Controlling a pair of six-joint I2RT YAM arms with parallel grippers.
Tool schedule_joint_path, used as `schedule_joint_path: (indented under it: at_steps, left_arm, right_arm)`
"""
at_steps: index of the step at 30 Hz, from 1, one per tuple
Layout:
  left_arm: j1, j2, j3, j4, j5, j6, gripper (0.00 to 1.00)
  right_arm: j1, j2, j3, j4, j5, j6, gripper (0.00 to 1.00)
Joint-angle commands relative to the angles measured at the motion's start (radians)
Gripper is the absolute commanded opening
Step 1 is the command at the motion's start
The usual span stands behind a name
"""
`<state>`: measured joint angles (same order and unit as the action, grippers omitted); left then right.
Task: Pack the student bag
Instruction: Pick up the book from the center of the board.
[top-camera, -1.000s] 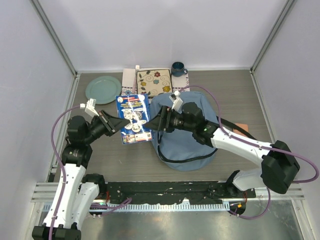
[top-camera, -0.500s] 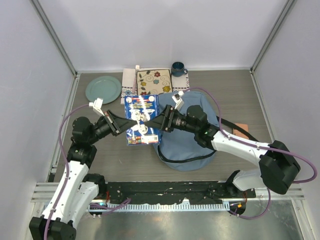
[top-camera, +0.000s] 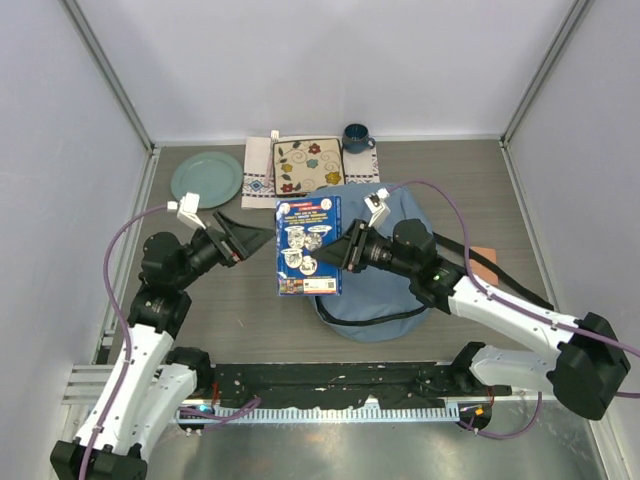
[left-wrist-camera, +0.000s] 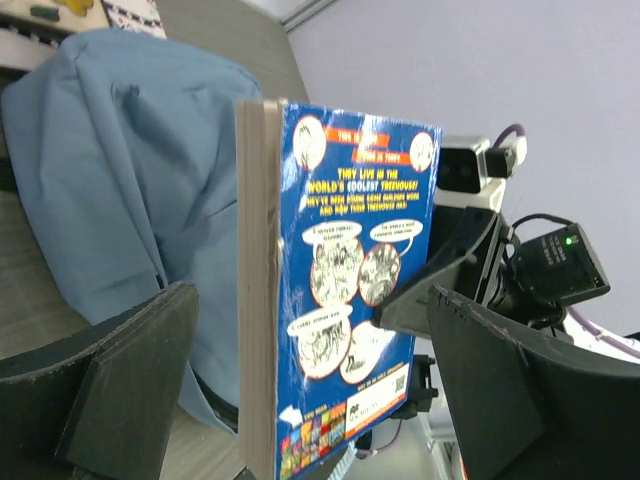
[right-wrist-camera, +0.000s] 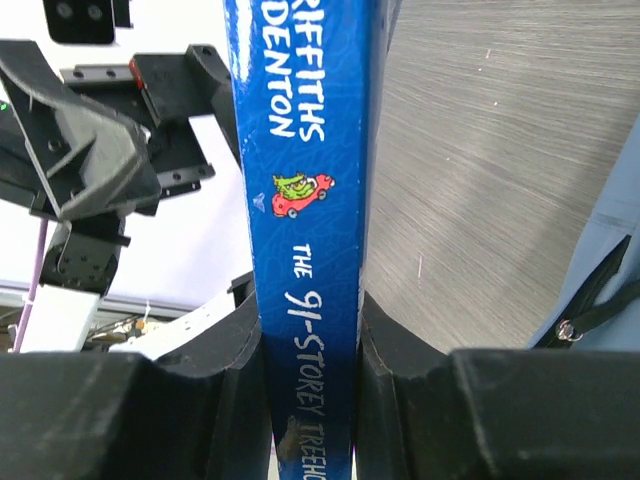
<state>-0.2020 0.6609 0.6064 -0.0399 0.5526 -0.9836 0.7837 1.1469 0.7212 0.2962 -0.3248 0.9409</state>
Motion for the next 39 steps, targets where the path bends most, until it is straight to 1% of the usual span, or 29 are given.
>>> schedule_joint_path:
  at_steps: [1,3,4,7,12,16,19,22,23,25,26,27,28,29,30,31,32,33,34,35,36,38,39]
  left_arm:
    - [-0.002,0.061,0.055,0.122,-0.007,0.018,1.0]
    - [-0.002,0.135,0.041,0.21,0.062,-0.026,1.0]
    - [-0.004,0.153,0.036,0.292,0.081,-0.064,0.99]
    - [-0.019,0.203,0.03,0.4,0.121,-0.078,1.0]
    - [-0.054,0.256,0.052,0.41,0.168,-0.033,1.0]
    - [-0.089,0.272,0.043,0.46,0.185,-0.038,1.0]
    - [-0.111,0.287,0.043,0.494,0.211,-0.046,1.0]
    - [-0.112,0.29,0.029,0.54,0.225,-0.07,0.71]
    - [-0.114,0.29,0.026,0.546,0.225,-0.072,0.49]
    - [-0.112,0.29,0.023,0.546,0.224,-0.072,0.27]
    - [-0.112,0.289,0.021,0.546,0.222,-0.072,0.1]
    - [-0.114,0.289,0.021,0.538,0.219,-0.072,0.02]
    - [-0.112,0.287,0.021,0.529,0.208,-0.067,0.0]
    - [-0.112,0.278,0.023,0.514,0.196,-0.061,0.0]
    - [-0.112,0.269,0.026,0.455,0.147,-0.047,0.0]
    - [-0.112,0.257,0.035,0.41,0.114,-0.014,0.0]
    - [-0.112,0.241,0.039,0.356,0.052,0.003,0.0]
    - [-0.112,0.191,0.046,0.219,-0.109,0.019,0.0]
    - [-0.114,0.163,0.036,0.172,-0.208,0.022,0.0]
    - [-0.112,0.125,0.015,0.157,-0.277,-0.021,0.0]
    - [-0.112,0.058,-0.008,0.15,-0.419,-0.045,0.0]
    - [-0.114,-0.007,-0.066,0.14,-0.515,-0.143,0.0]
    - [-0.112,-0.032,-0.083,0.14,-0.542,-0.18,0.0]
  right_arm:
    - [0.005,-0.085,-0.006,0.087,-0.051,-0.007,0.01]
    - [0.006,-0.099,-0.019,0.128,-0.074,0.012,0.01]
    - [0.005,-0.102,-0.023,0.147,-0.098,0.033,0.01]
    - [0.005,-0.116,-0.037,0.219,-0.141,0.076,0.01]
    - [0.005,-0.124,-0.042,0.302,-0.186,0.11,0.01]
    - [0.005,-0.115,-0.04,0.311,-0.198,0.116,0.01]
    - [0.005,-0.092,-0.054,0.363,-0.218,0.144,0.01]
    - [0.006,-0.073,-0.054,0.37,-0.232,0.144,0.01]
    - [0.005,-0.072,-0.054,0.371,-0.234,0.144,0.01]
    - [0.003,-0.075,-0.049,0.327,-0.217,0.113,0.02]
    - [0.003,-0.084,-0.039,0.295,-0.205,0.093,0.04]
    - [0.003,-0.09,-0.031,0.211,-0.16,0.075,0.17]
    - [0.002,-0.099,-0.02,0.151,-0.12,0.026,0.28]
    - [0.002,-0.122,0.003,-0.009,-0.053,0.004,0.38]
    - [0.003,-0.139,0.012,-0.084,0.017,-0.01,0.56]
    - [0.002,-0.154,0.014,-0.133,0.133,-0.037,0.63]
    - [-0.001,-0.186,0.015,-0.216,0.179,-0.048,0.68]
    - [-0.001,-0.203,0.015,-0.254,0.22,-0.054,0.74]
    - [-0.001,-0.22,0.011,-0.284,0.296,-0.057,0.78]
    - [-0.003,-0.24,0.003,-0.346,0.32,-0.054,0.79]
    - [-0.003,-0.272,-0.002,-0.376,0.393,-0.042,0.81]
    - [-0.001,-0.308,-0.034,-0.405,0.47,0.002,0.82]
    - [-0.003,-0.337,-0.051,-0.394,0.475,0.019,0.82]
